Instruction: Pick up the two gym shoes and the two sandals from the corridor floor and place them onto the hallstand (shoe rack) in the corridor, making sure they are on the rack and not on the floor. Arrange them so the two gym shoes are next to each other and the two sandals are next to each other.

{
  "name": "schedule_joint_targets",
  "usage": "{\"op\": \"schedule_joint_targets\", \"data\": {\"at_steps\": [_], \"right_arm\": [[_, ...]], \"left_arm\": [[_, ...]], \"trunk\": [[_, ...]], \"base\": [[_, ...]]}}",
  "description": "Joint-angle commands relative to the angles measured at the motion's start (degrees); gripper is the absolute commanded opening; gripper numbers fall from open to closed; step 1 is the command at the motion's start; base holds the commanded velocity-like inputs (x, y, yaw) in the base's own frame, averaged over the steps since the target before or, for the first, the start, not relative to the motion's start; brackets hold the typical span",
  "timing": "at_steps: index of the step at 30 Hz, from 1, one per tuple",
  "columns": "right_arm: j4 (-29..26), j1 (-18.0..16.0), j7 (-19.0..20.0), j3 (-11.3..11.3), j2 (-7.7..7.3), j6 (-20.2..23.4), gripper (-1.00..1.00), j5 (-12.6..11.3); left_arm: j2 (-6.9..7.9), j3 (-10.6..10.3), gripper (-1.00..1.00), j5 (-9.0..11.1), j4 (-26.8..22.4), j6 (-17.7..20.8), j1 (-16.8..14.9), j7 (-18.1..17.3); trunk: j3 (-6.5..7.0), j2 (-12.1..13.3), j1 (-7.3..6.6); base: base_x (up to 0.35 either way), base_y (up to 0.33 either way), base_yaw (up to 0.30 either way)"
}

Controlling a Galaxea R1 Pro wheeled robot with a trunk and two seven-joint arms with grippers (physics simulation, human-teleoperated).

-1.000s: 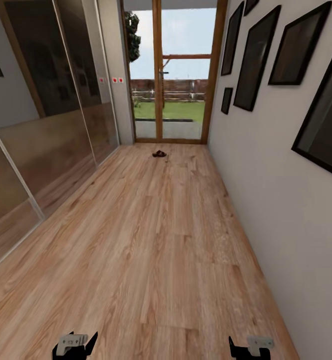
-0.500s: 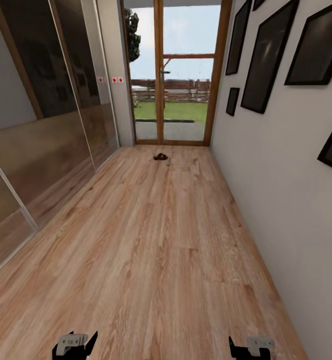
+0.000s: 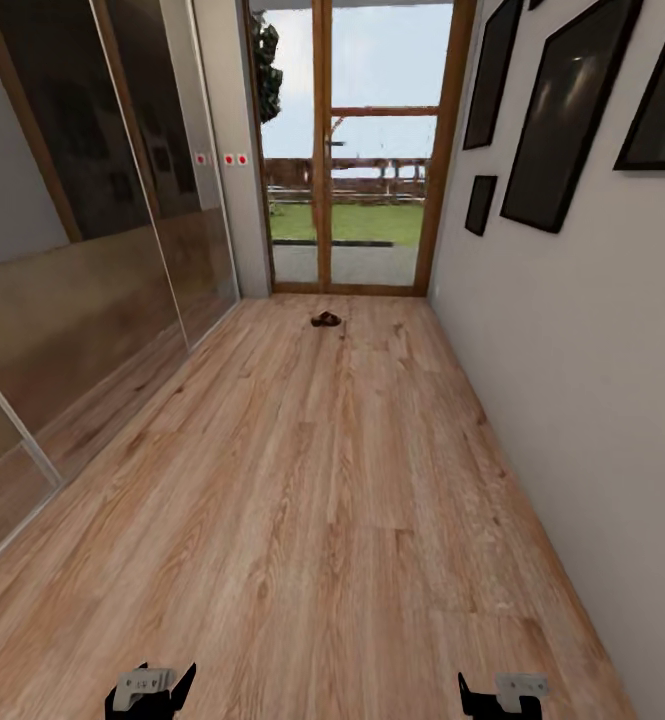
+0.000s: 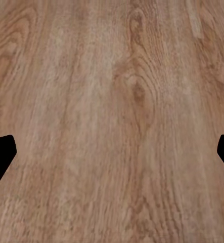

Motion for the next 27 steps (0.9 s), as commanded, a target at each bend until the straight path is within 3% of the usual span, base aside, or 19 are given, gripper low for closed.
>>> {"op": "schedule_joint_targets", "data": {"at_steps": [1,27], "right_arm": [[0.1,0.0,-0.2,-0.4,0.01,-0.2,1.00,0.6],[0.1,0.0,-0.1,-0.4,0.10,-0.2,1.00,0.6]], "left_arm": [[-0.01,0.2,1.00,0.5,0.1,0.1,0.0,-0.6],[0.01,0.1,1.00,0.6,0.1,0.0,0.0,-0.6]], "trunk": [[-0.05,0.0,0.02],[-0.05,0.0,0.02]], "base": [[0.340,0.103,0.000],[0.340,0.103,0.000]]}}
